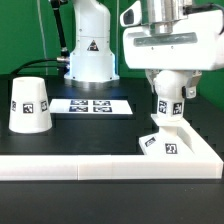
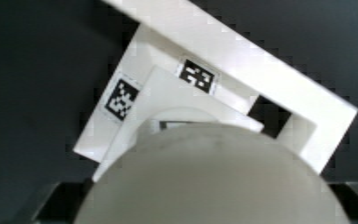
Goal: Assemble lamp
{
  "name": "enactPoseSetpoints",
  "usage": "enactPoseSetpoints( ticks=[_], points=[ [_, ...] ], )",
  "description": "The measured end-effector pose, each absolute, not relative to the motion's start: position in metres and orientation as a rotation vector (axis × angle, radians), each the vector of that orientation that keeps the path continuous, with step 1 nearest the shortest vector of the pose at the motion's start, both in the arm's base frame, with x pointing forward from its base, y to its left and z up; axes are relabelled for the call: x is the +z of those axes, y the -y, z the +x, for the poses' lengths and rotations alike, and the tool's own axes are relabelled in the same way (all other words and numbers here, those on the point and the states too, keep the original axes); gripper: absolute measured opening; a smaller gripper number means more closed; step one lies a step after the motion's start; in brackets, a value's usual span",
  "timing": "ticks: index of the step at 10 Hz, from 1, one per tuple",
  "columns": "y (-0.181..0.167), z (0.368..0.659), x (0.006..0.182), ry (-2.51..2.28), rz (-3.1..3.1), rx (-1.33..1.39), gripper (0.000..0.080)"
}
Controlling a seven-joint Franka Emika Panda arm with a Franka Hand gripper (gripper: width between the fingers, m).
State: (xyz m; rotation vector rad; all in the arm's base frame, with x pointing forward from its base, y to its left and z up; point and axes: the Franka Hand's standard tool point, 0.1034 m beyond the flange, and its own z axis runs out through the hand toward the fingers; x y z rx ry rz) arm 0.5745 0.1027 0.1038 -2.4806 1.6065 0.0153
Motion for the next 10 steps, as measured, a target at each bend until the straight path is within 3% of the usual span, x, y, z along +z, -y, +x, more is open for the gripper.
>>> enactPoseSetpoints(
  ticks=[4, 6, 10],
  points=[
    [-0.107, 0.573, 0.103, -1.816, -2.325, 0.048, 0.0576],
    [-0.109, 0.573, 0.104, -1.629, -2.470, 0.029, 0.0686],
    [-0.115, 0.569, 0.107, -1.121, -2.765, -0.047, 0.0698]
  ],
)
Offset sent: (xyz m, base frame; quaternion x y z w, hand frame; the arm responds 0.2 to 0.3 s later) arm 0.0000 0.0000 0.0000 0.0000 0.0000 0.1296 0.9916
